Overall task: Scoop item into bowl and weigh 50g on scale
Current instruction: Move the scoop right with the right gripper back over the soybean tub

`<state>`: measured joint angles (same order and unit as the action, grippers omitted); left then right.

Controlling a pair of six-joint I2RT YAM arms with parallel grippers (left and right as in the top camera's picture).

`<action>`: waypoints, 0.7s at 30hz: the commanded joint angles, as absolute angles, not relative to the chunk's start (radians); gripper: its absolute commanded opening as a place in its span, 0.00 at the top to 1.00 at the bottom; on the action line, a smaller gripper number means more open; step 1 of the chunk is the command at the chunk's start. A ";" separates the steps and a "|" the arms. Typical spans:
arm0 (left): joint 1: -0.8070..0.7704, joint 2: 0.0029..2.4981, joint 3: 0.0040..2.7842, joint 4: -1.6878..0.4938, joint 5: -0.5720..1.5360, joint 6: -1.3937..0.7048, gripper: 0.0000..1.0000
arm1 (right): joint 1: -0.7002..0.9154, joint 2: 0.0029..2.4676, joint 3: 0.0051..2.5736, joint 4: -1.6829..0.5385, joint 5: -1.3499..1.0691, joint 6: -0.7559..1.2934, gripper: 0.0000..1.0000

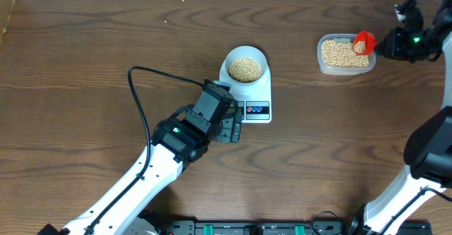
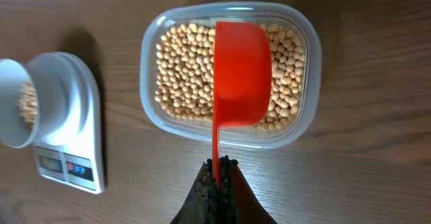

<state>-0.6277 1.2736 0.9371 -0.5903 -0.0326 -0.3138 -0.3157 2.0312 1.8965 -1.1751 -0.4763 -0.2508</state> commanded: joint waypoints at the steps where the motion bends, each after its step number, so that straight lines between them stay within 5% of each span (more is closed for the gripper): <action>1: -0.625 1.274 0.937 -0.589 -0.042 -0.308 0.12 | -0.262 2.002 1.905 -1.180 -0.356 -0.257 0.99; 9: -0.625 1.274 0.937 -0.589 -0.042 -0.308 0.12 | -0.144 1.995 1.906 -1.188 -0.056 -0.255 0.99; 21: -0.625 1.274 0.937 -0.589 -0.042 -0.308 0.12 | -0.082 1.863 1.906 -1.186 0.069 -0.265 0.99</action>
<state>-0.6277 1.2736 0.9371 -0.5903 -0.0326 -0.3138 -0.1036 1.9331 1.8965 -1.1778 -0.0120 -0.2504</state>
